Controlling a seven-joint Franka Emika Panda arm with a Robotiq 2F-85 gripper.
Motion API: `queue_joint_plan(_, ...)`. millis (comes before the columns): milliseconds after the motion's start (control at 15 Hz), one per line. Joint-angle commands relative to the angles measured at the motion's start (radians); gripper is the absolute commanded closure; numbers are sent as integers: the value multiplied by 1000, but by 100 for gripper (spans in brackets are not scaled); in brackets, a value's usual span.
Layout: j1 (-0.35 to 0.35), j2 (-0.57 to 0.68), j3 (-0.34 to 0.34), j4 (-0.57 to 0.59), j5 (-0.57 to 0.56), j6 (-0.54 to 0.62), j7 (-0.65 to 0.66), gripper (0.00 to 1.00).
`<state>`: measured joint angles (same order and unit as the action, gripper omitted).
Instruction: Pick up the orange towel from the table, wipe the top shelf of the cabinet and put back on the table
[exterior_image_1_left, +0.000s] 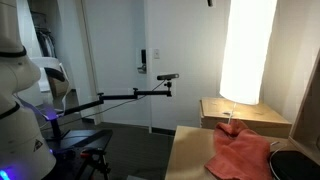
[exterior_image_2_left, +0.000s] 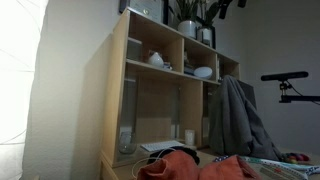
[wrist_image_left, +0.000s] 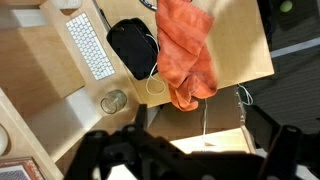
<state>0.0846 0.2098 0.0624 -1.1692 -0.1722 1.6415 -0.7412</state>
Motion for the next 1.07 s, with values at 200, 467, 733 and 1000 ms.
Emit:
queue_joint_plan(200, -1, 8, 0, 5, 4, -8, -7, 0)
queue_joint_plan(467, 0, 73, -1, 22, 7, -10, 9, 0)
queue_joint_plan(733, 4, 192, -2, 65, 3, -20, 18, 0)
queue_joint_plan(1000, 1, 349, 6, 164, -10, -41, 13, 0)
